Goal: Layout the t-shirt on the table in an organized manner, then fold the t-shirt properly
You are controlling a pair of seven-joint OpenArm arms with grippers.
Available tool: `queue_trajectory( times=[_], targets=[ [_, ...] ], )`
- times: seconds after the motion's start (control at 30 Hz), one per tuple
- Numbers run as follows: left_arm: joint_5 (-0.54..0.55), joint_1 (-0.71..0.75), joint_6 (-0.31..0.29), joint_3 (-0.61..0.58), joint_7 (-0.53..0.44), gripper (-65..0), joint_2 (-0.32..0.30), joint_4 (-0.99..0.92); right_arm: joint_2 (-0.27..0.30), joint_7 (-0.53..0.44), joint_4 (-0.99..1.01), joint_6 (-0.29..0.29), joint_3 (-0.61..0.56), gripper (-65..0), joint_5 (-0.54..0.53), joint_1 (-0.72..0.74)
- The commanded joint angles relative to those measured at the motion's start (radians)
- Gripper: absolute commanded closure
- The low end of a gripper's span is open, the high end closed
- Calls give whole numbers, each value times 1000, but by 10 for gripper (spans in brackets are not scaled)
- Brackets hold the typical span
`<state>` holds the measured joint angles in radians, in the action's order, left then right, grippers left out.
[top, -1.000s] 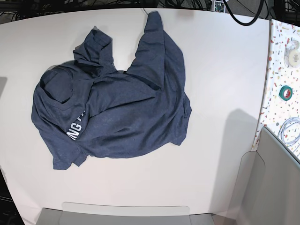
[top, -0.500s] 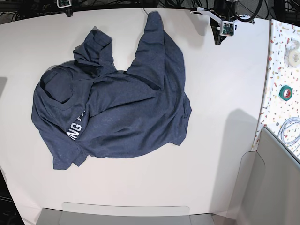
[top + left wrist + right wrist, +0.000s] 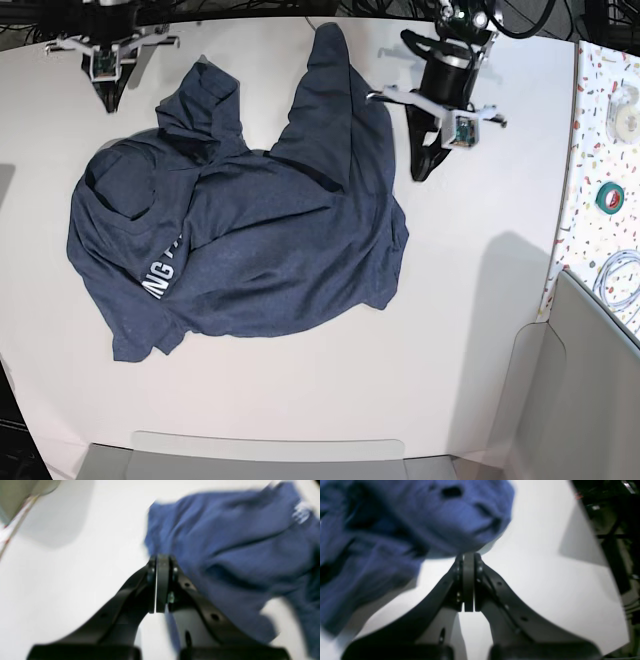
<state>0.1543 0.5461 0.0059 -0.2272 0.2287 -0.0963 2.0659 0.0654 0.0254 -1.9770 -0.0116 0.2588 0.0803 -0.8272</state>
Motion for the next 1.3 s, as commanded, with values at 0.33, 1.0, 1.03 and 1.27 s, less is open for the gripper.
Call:
queue_trajectory(
  times=[0.33,1.0,1.03,1.27],
  targets=[
    [4,-284,-10,-374,320,-170,5,17,4,124,-18,-11,287,-63,3,260],
    [9,-383,-10,-516,510,-175,2,6,638,84,391,-476,83,-442,9,567],
    [9,-383,-10,-516,510,-175,2,2,678,44,413,-479,43,-442,11,573],
    [6,-383,-10,-515,510,-175,2,-12,893,-88,497,-483,-201,-442,62,624]
  ],
)
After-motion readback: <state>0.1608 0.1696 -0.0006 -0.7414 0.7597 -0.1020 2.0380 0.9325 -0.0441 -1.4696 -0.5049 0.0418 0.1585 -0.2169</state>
